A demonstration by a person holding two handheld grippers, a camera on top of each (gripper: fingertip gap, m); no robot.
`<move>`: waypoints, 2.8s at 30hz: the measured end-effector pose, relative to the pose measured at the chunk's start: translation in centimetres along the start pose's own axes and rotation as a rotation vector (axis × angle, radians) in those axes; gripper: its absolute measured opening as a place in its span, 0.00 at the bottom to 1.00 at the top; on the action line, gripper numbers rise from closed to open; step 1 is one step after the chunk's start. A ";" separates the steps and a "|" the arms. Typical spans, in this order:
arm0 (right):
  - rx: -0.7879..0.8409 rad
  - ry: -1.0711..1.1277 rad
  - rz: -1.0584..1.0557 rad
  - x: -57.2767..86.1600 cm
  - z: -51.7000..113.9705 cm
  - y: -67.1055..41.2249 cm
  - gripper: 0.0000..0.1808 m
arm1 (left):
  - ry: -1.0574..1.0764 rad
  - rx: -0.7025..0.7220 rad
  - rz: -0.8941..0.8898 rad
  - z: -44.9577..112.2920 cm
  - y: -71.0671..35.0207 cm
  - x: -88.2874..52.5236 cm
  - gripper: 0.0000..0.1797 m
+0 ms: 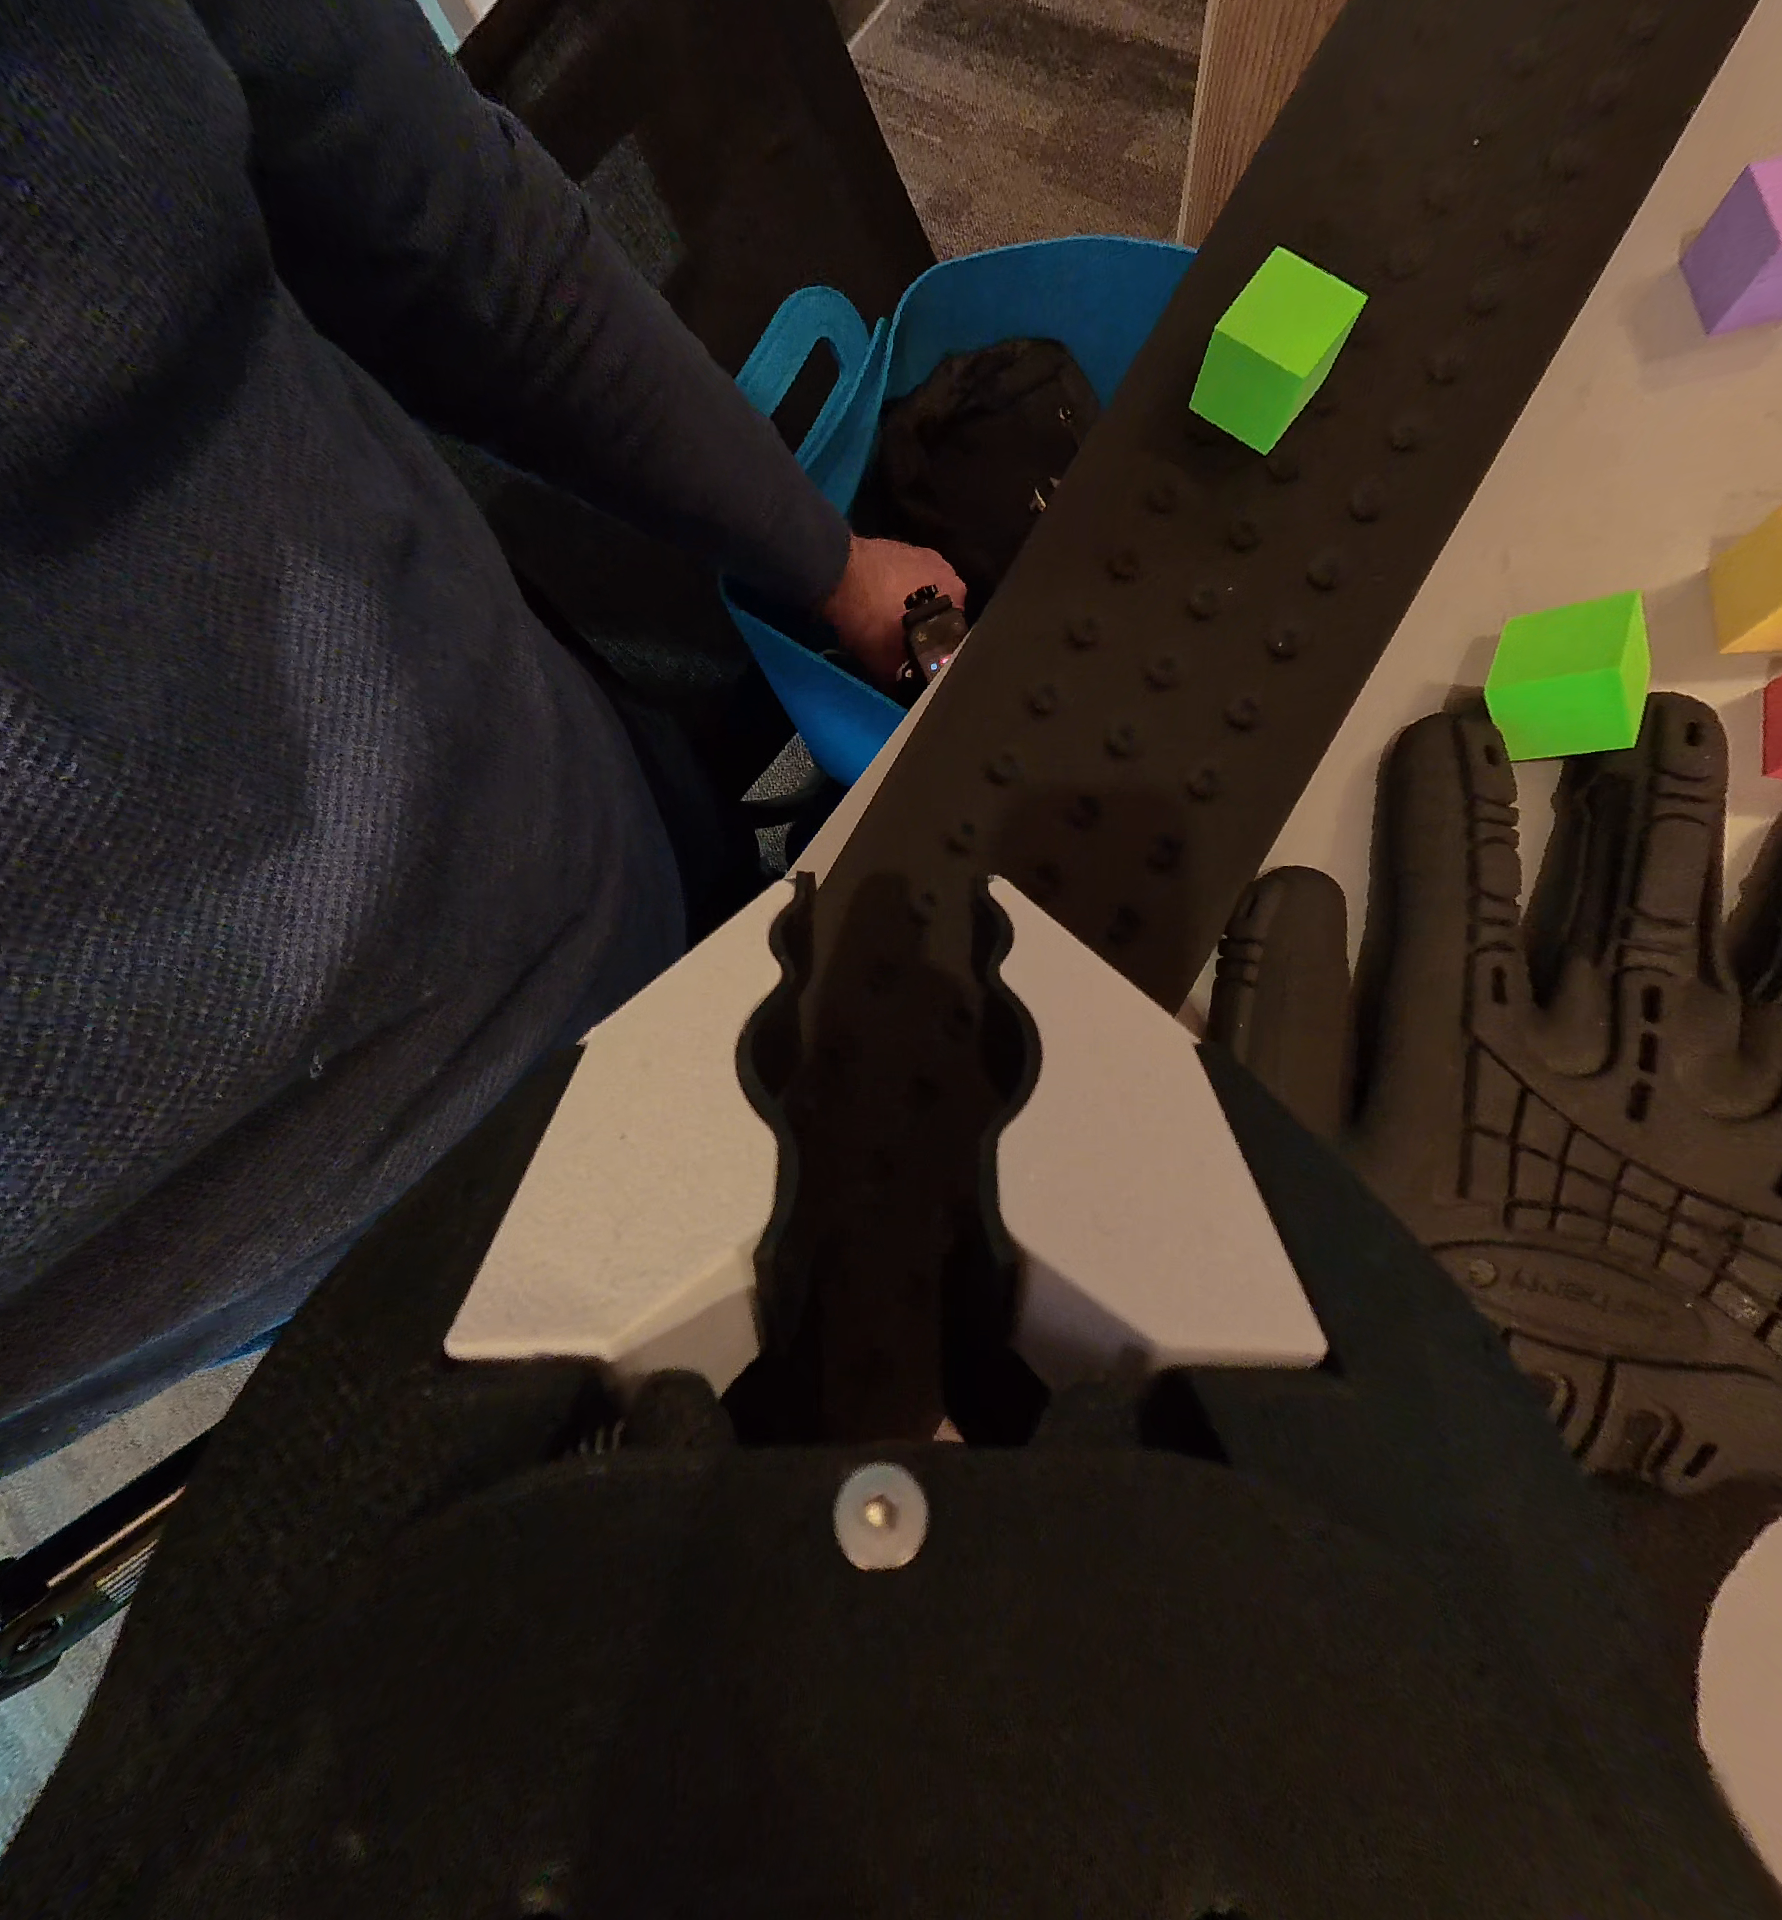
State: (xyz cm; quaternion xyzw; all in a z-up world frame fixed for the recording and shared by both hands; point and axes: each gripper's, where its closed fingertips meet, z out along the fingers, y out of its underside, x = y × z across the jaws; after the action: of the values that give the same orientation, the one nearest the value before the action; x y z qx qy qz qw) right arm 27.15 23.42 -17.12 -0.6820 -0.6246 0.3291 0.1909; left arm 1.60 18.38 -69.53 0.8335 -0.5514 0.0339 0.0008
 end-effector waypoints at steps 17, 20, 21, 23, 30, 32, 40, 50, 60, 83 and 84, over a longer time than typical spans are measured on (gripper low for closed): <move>0.023 0.019 -0.038 -0.7 -2.9 -0.8 0.15 | 0.012 0.405 -0.157 -16.4 -2.9 -0.7 0.16; 0.014 0.038 -0.067 -0.9 -3.7 -1.3 0.16 | -0.049 0.521 -0.206 -21.1 -3.2 -1.8 0.16; 0.019 0.049 -0.077 -0.9 -4.2 -1.7 0.16 | -0.076 0.550 -0.222 -22.7 -3.2 -2.3 0.16; 0.031 0.073 -0.088 -1.1 -5.7 -2.4 0.16 | -0.107 0.638 -0.229 -27.0 -4.1 -2.7 0.16; -0.022 0.306 -0.102 -2.4 -14.9 -5.0 0.16 | -0.200 0.905 -0.060 -42.9 -9.5 -1.4 0.16; -0.094 0.396 -0.086 -3.2 -17.2 -4.7 0.16 | -0.208 0.963 0.023 -46.0 -11.6 -0.2 0.16; -0.238 0.654 0.101 -9.4 -21.4 0.2 0.18 | -0.045 1.206 0.288 -53.1 -20.3 8.5 0.16; -0.213 0.890 0.582 -15.0 -21.6 17.1 0.21 | 0.096 1.260 0.444 -55.6 -30.6 16.8 0.16; 0.120 0.608 0.652 -11.9 -14.0 22.1 0.21 | 0.079 1.270 0.312 -56.4 -37.0 19.5 0.16; 0.359 0.571 0.549 -12.2 -12.3 19.8 0.29 | -0.075 1.328 0.076 -57.6 -36.9 26.6 0.16; 0.365 0.586 0.541 -12.6 -12.6 19.5 0.30 | -0.074 1.336 0.077 -57.6 -36.8 26.8 0.16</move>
State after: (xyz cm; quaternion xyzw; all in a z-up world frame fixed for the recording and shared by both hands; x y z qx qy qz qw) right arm 49.93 10.17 -18.65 -0.8408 -0.2746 0.2649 0.3840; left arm 42.67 10.36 -9.22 0.6354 -0.4409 0.3392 -0.5356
